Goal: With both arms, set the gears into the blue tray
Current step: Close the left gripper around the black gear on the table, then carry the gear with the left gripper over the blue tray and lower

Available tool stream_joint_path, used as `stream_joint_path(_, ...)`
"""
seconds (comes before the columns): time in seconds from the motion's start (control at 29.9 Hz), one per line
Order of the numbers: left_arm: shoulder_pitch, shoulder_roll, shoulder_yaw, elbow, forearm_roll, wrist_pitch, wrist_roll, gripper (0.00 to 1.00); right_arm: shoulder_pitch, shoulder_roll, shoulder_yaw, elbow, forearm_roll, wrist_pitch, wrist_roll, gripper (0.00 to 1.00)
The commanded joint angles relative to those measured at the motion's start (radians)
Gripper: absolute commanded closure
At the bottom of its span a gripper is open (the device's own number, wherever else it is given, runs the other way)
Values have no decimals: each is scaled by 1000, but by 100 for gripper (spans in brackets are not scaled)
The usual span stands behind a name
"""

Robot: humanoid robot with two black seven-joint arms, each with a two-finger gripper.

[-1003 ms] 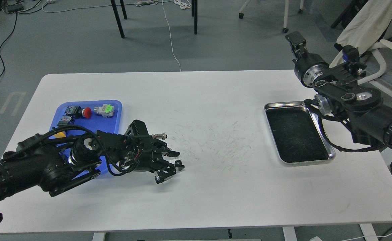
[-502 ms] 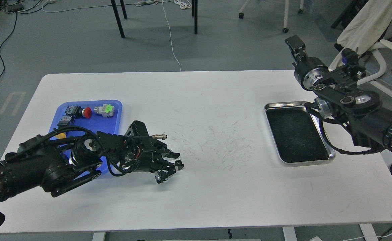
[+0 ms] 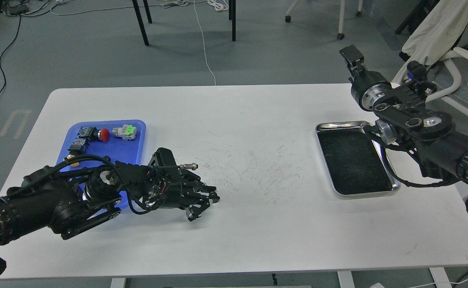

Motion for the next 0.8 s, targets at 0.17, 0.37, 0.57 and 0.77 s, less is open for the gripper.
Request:
stream_joint_path(0.17, -3, 30, -4, -12, 8, -3, 0, 89, -18, 0, 0, -20, 0, 0, 1, 6)
stream_joint_path(0.37, -6, 74, -17, -15, 2, -1, 0, 91, -20, 3, 0, -20, 0, 0, 3, 6)
stream_joint_path(0.57, -17, 178, -91, -17, 0, -1, 0, 92, -20, 21, 0, -35, 0, 0, 5, 6)
stream_joint_path(0.77, -4, 324, -113, -15, -3, 11, 0, 93, -20, 29, 0, -35, 0, 0, 5, 6)
